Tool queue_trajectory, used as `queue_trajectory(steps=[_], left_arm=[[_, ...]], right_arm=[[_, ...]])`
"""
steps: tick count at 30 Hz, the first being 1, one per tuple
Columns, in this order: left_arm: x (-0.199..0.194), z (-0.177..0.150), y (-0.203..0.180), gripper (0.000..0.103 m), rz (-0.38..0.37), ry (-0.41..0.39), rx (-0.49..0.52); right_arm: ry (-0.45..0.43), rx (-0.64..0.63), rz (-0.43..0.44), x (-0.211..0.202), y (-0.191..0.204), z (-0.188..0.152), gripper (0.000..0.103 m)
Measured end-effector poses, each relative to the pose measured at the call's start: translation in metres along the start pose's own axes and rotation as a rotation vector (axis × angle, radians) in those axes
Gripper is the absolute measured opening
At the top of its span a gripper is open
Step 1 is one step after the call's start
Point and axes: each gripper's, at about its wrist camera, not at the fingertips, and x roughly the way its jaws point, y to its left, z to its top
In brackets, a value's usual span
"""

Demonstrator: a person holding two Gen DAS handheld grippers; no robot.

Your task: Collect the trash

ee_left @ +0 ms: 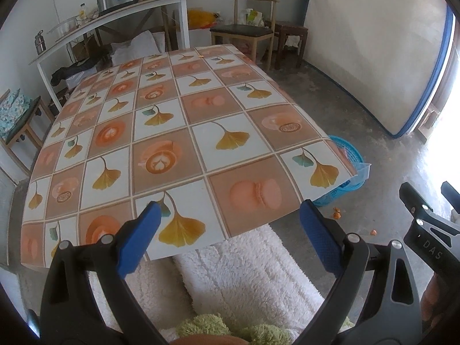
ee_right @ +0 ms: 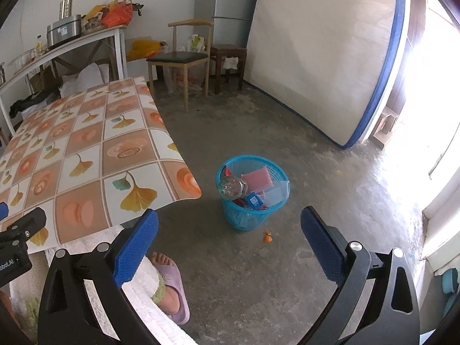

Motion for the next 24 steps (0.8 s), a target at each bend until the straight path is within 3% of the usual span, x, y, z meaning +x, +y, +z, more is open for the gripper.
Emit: queue_trajectory(steps=[24], left_arm=[[-0.002, 0.0, -0.002, 0.093, 0.025, 0.001, 0.009]], right_arm=[[-0.007, 0.013, -0.018, 0.001, -0.012, 0.0, 0.097]])
